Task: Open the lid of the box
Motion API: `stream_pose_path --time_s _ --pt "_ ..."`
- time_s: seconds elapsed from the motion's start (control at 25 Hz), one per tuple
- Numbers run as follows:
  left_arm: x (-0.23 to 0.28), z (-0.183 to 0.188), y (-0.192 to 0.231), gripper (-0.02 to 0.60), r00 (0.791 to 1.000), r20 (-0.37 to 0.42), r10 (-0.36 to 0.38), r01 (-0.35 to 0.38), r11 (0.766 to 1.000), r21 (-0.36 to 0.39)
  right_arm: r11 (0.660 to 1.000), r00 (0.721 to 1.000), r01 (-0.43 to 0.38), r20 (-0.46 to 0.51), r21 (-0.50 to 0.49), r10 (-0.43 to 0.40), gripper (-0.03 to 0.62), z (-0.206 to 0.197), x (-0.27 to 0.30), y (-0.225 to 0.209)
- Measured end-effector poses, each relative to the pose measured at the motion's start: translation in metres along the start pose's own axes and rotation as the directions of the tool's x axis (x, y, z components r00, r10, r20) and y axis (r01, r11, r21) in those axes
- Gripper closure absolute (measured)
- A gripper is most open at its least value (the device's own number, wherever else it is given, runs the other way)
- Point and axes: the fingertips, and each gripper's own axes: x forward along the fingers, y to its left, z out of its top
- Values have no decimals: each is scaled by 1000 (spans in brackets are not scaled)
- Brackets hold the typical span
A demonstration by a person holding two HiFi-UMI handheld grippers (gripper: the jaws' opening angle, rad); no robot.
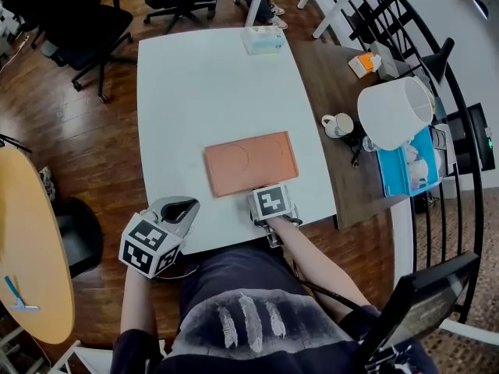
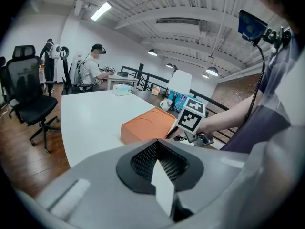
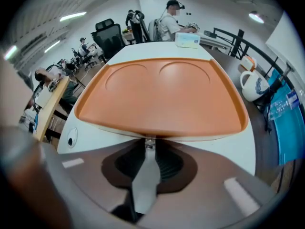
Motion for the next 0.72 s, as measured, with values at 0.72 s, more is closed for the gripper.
stream_pose_path --time_s 0.72 --pt "22 40 6 565 994 -88 69 -58 991 124 999 999 -50 -3 8 50 526 -16 -2 1"
